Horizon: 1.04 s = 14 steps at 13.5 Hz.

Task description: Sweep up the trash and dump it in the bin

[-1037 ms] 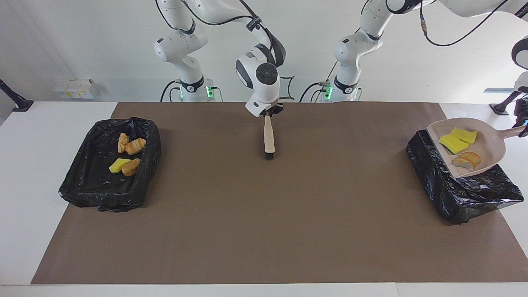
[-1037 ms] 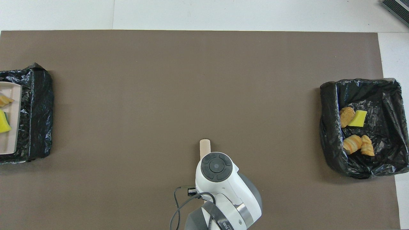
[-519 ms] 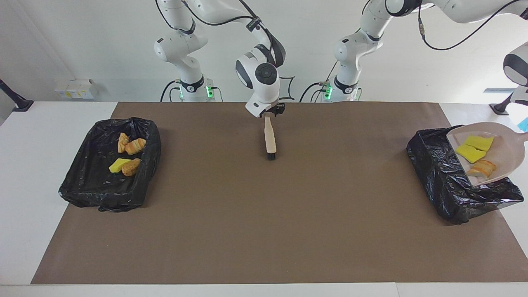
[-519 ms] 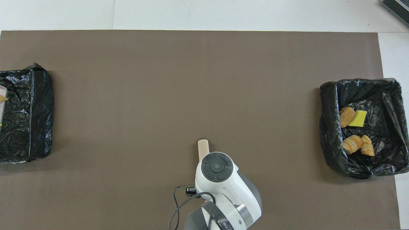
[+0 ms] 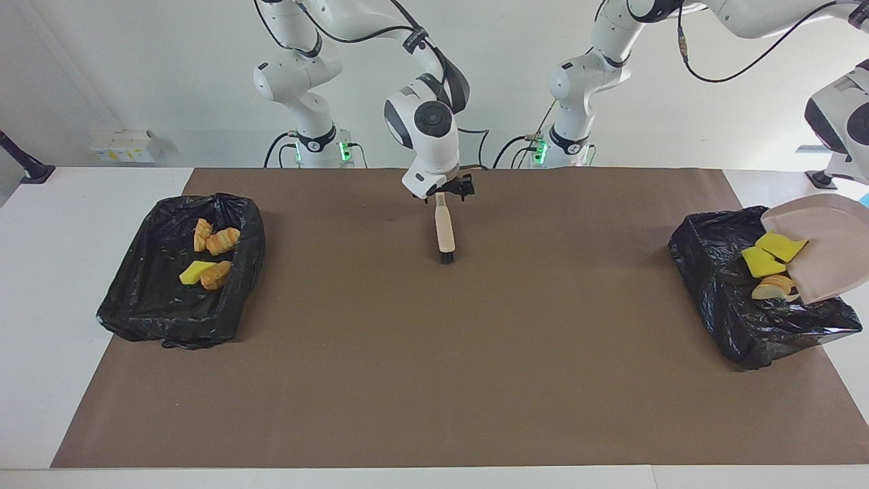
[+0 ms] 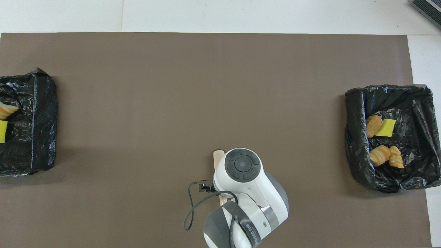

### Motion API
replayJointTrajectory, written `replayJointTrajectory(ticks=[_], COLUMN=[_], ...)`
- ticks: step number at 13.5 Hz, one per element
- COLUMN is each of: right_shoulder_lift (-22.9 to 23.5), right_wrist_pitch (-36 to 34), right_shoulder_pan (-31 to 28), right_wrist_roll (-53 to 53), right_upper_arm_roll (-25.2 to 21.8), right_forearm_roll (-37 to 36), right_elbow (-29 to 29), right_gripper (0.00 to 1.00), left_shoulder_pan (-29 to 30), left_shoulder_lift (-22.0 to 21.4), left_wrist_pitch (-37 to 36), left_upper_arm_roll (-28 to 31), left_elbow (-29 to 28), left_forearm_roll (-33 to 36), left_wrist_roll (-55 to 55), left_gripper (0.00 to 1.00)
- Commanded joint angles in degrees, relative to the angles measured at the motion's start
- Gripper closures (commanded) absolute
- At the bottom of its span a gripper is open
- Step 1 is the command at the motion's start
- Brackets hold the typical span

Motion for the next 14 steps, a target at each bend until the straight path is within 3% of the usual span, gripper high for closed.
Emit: replayJointTrajectory(ticks=[1, 3, 6, 9, 11, 14], right_shoulder_lift=[1.9, 1.2, -0.7, -1.4, -2.6, -8.2], right_wrist_pitch=[0.8, -0.1, -0.9, -7.3, -12.2, -18.3], right_shoulder_pan=[-5.8, -10.9, -17.3, -24.8, -28.4, -30.3], right_wrist_roll=[-2.2, -2.6, -4.3, -9.0, -12.9, -17.7], right_upper_arm_roll=[0.1, 0.2, 0.0, 0.6, 0.2, -2.6], right_forearm_roll=[-5.3, -9.7, -15.1, -16.9, -16.9, -16.6], right_elbow=[4.3, 7.1, 9.2, 15.0, 19.3, 20.6], right_gripper=[0.00, 0.00, 0.00, 0.00, 0.00, 0.00], left_shoulder_pan=[-3.7, -6.1, -8.7, -11.1, -12.7, -15.7], left_shoulder_lift=[-3.6, -4.3, -5.5, -6.8, -6.8, -7.2], left_wrist_pitch=[-2.1, -6.1, -8.4, -10.6, -10.8, -13.8], left_upper_arm_roll=[0.6, 0.6, 0.6, -0.1, -0.1, -0.2], left_elbow=[-3.4, -3.4, -3.0, -2.7, -1.6, -0.1], left_forearm_roll=[5.5, 10.7, 13.0, 12.9, 11.6, 2.3], left_wrist_roll=[-2.7, -5.9, -6.7, -6.6, -6.6, -6.7], left_gripper=[1.00, 1.00, 1.00, 1.00, 1.00, 1.00])
